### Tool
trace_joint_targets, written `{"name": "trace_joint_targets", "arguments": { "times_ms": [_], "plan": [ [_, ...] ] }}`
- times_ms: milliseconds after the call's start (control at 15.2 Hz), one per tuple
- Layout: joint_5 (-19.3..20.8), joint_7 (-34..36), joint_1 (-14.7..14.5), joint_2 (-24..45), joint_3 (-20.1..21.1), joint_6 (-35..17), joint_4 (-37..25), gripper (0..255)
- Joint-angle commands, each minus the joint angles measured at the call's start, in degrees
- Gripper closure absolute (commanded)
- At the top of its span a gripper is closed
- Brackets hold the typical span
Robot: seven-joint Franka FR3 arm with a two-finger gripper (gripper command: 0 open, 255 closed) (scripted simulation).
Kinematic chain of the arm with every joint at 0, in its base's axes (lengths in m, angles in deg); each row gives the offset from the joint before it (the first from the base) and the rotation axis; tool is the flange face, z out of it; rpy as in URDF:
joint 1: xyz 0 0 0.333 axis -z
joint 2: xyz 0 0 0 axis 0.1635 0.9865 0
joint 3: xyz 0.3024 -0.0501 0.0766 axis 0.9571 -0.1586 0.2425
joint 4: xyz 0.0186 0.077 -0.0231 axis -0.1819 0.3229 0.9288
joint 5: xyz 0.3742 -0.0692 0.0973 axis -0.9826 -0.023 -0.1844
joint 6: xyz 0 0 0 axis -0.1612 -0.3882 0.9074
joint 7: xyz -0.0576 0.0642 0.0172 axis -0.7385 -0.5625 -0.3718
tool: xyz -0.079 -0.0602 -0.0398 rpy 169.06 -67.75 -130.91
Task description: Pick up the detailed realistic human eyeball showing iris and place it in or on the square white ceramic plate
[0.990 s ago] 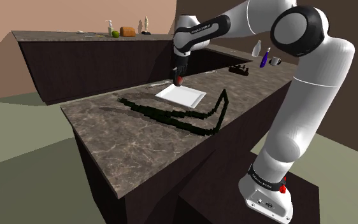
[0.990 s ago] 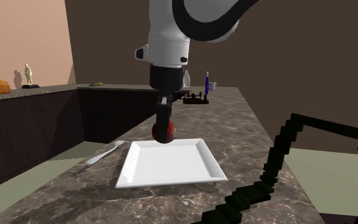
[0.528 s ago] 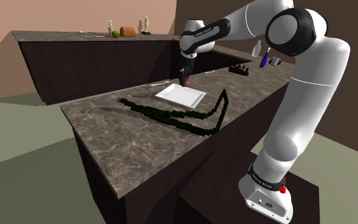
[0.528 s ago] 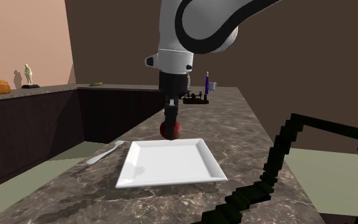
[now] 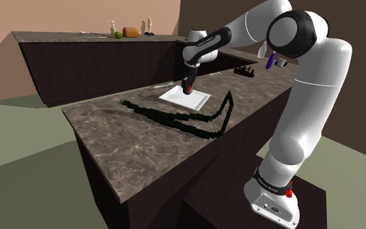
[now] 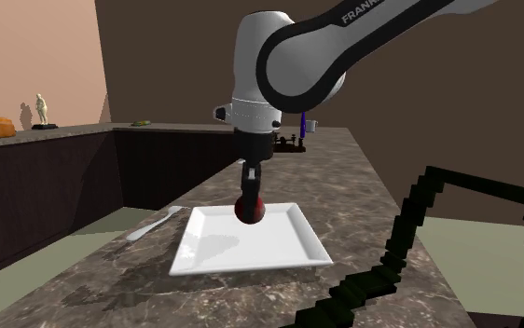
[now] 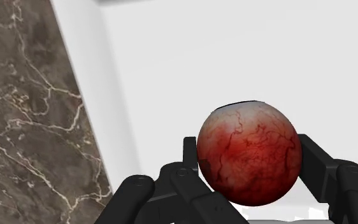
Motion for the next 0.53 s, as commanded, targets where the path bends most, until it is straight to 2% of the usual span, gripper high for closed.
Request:
{"name": "trace_joint_targets", "arguments": {
  "times_ms": [0, 462],
  "plan": [
    [0.00, 0.15, -0.03, 0.55, 0.03, -1.53, 0.96, 255],
    [-0.01, 0.17, -0.03, 0.76, 0.03, -1.98, 1.19, 255]
  ]
}}
